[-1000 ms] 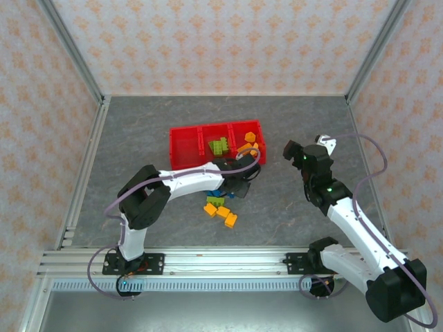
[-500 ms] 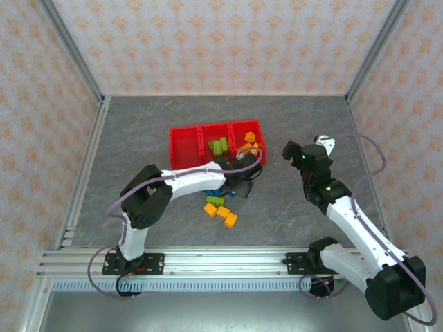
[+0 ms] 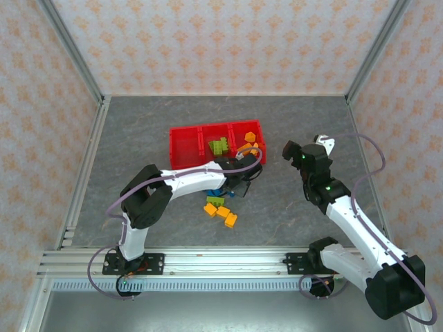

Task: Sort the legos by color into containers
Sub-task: Pick up the lego from the center of the table.

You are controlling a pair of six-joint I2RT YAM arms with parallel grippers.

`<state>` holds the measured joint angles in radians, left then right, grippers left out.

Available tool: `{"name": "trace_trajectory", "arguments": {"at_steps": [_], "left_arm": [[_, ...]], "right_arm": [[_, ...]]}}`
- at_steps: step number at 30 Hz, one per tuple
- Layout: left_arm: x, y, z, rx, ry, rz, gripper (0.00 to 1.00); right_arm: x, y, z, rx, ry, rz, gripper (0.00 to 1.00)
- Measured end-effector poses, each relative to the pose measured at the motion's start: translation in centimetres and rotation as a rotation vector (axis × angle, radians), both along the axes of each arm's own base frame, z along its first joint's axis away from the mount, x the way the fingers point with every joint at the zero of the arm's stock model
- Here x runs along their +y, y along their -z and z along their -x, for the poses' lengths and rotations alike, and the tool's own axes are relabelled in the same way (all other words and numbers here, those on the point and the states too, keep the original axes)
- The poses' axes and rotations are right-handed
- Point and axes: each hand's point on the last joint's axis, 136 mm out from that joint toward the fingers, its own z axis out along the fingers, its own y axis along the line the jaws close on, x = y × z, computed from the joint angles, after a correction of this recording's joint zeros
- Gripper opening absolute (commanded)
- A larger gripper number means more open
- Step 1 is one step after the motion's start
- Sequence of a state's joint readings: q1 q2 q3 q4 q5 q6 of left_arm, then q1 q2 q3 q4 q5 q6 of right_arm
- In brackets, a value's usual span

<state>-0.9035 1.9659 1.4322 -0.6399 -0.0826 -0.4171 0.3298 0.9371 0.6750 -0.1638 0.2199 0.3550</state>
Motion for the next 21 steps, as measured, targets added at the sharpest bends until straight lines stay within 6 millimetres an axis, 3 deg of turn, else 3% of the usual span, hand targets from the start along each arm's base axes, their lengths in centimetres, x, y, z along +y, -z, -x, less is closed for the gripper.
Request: {"name": "trace_trajectory", "arguments": {"at_steps": [5, 10, 21], "left_arm": [[0.0, 0.4, 0.0, 0.006, 0.000, -0.008, 0.60], [0.0, 0.8, 0.1, 0.016, 0.000, -0.011, 0.49], [-0.4, 1.5, 0.3, 0.037, 0.008, 0.001, 0.48]], "right_arm": [[0.0, 0.0, 0.0, 0.000, 0.000, 0.000, 1.00], [0.0, 0.0, 0.0, 0.000, 0.000, 0.000, 1.00], [0.0, 0.0, 0.0, 0.000, 0.000, 0.000, 1.00]]}}
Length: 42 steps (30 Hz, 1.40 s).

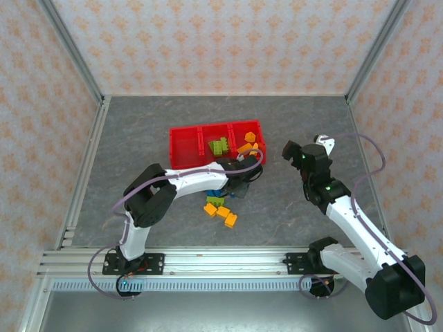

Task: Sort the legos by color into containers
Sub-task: Pick up the lego from the center of the table, then place the lego in the container.

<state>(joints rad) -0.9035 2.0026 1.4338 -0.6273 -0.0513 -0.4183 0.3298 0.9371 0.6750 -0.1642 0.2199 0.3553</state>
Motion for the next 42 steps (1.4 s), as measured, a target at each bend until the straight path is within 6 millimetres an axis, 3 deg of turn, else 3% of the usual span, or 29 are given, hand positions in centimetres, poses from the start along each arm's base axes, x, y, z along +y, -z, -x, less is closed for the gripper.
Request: {"name": "trace_trajectory", "arguments": {"at_steps": [10, 20, 23, 28, 31, 33, 38, 42], "left_arm": [[-0.5, 1.8, 0.1, 0.026, 0.004, 0.005, 0.44], [-0.2, 1.3, -0.2, -0.004, -0.025, 0.018, 0.23], [0.6, -0.5, -0.3, -0.053, -0.048, 0.028, 0.20], [1.3, -7.3, -1.8, -0.188, -0.108, 0.141, 0.21], [3.9, -10.6, -4.2, -0.253, -0.191, 0.193, 0.20], [7.2, -11.8, -6.6, -0.290, -0.281, 0.194, 0.20], [14.3, -12.6, -10.9, -0.341, -0.462, 0.150, 0.20], [17.5, -12.9, -13.2, -0.366, -0.538, 0.129, 0.20]], "right_arm": [[0.0, 0.0, 0.0, -0.001, 0.000, 0.000, 1.00], [0.0, -0.1, 0.0, -0.003, 0.000, 0.000, 1.00], [0.0, -0.1, 0.0, -0.003, 0.000, 0.000, 1.00], [0.0, -0.1, 0.0, -0.003, 0.000, -0.001, 1.00], [0.0, -0.1, 0.0, -0.003, 0.000, -0.001, 1.00], [0.0, -0.1, 0.0, -0.003, 0.000, 0.000, 1.00], [0.0, -0.2, 0.1, -0.005, -0.003, 0.006, 1.00], [-0.1, -0.6, 0.2, -0.017, -0.005, 0.006, 1.00]]}}
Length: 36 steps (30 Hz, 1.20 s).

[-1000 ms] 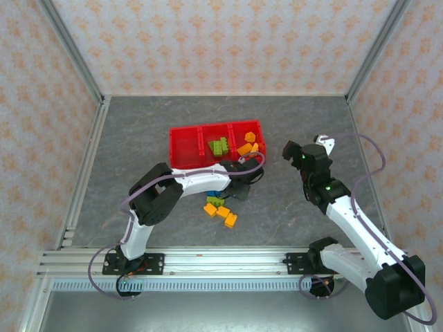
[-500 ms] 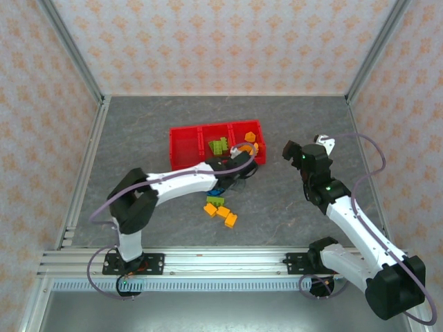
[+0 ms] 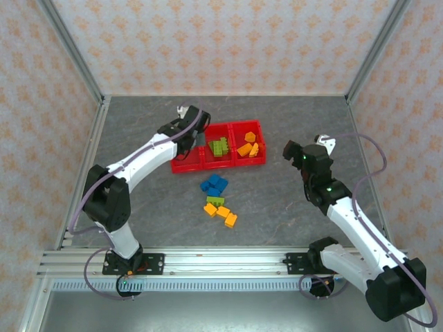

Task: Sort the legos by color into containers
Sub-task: Place the lego in the container.

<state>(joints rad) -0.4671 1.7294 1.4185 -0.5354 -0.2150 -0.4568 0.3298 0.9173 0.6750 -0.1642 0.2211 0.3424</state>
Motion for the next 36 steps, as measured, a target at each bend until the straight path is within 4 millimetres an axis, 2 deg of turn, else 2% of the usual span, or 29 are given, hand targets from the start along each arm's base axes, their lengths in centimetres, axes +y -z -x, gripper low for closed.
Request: {"name": "trace_trajectory", "arguments": {"at_steps": [4, 6, 11, 14, 21, 27, 31, 36], "left_arm": [[1.8, 1.6, -1.4, 0.025, -0.039, -0.010, 0.21], [2.4, 2.9, -1.9, 0.047, -0.052, -0.011, 0.28], [2.7, 5.1, -2.5, 0.083, -0.059, -0.013, 0.32], [2.6, 5.5, -2.8, 0.085, -0.056, -0.002, 0.35], [2.7, 4.8, -3.8, 0.042, -0.057, 0.016, 0.50], [2.5, 3.1, -3.9, -0.008, -0.040, 0.037, 0.60], [2.3, 1.2, -3.3, -0.047, -0.020, 0.065, 0.69], [1.9, -1.4, -1.5, -0.093, 0.023, 0.121, 0.82]], "right_arm": [[0.0, 0.0, 0.0, 0.002, -0.001, 0.003, 1.00], [-0.1, 0.0, 0.1, 0.002, 0.000, 0.005, 1.00], [-0.3, -0.3, 0.2, -0.007, 0.007, 0.009, 1.00], [-0.4, -0.4, 0.3, -0.009, 0.011, 0.012, 1.00], [-0.5, -0.4, 0.5, -0.004, 0.013, 0.022, 1.00], [-0.5, -0.5, 0.5, -0.007, 0.013, 0.020, 1.00], [-0.5, -0.5, 0.5, -0.007, 0.013, 0.020, 1.00], [-0.5, -0.5, 0.5, -0.008, 0.013, 0.019, 1.00]]}}
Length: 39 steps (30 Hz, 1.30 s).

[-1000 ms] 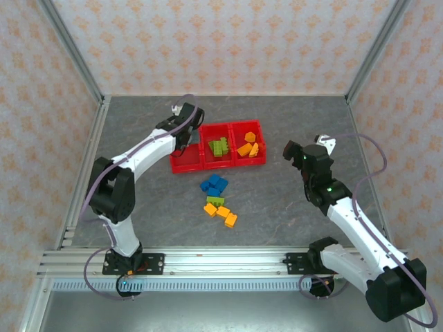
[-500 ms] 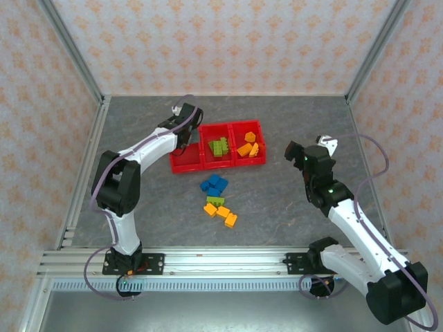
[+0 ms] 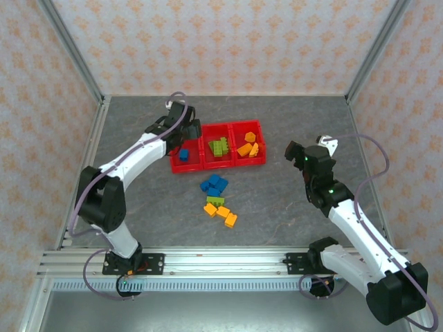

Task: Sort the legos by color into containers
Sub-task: Place the lego in the container, then pick up the lego from the center of the table.

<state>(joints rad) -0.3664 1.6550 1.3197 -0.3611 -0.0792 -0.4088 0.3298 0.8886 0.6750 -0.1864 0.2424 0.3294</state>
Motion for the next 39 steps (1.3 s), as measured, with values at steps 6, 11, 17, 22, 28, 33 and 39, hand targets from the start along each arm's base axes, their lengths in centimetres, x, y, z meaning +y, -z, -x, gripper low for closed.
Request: {"name": "trace_trajectory", "arguments": {"at_steps": [6, 11, 17, 22, 28, 33, 39], "left_arm": [[-2.1, -1.0, 3.4, -0.023, 0.085, 0.027, 0.88], [-6.5, 0.4, 6.4, 0.009, 0.211, 0.025, 0.87], [-8.8, 2.4, 8.6, 0.064, 0.301, 0.013, 0.79], [-9.3, 5.0, 8.8, 0.131, 0.341, -0.021, 0.76], [-10.4, 10.1, 10.6, 0.285, 0.417, -0.113, 0.75], [-10.7, 12.5, 11.1, 0.366, 0.445, -0.161, 0.70], [-10.9, 13.1, 10.8, 0.388, 0.453, -0.183, 0.65]], "right_arm": [[0.1, 0.1, 0.0, 0.001, -0.002, -0.013, 1.00], [0.5, 0.6, -0.3, 0.017, -0.011, -0.028, 1.00], [0.7, 0.9, -0.4, 0.024, -0.014, -0.041, 1.00], [0.7, 0.8, -0.3, 0.020, -0.014, -0.042, 1.00], [0.6, 0.7, -0.1, 0.013, -0.014, -0.045, 1.00], [0.6, 0.8, -0.1, 0.014, -0.014, -0.044, 1.00], [0.6, 0.8, -0.1, 0.014, -0.013, -0.044, 1.00]]}}
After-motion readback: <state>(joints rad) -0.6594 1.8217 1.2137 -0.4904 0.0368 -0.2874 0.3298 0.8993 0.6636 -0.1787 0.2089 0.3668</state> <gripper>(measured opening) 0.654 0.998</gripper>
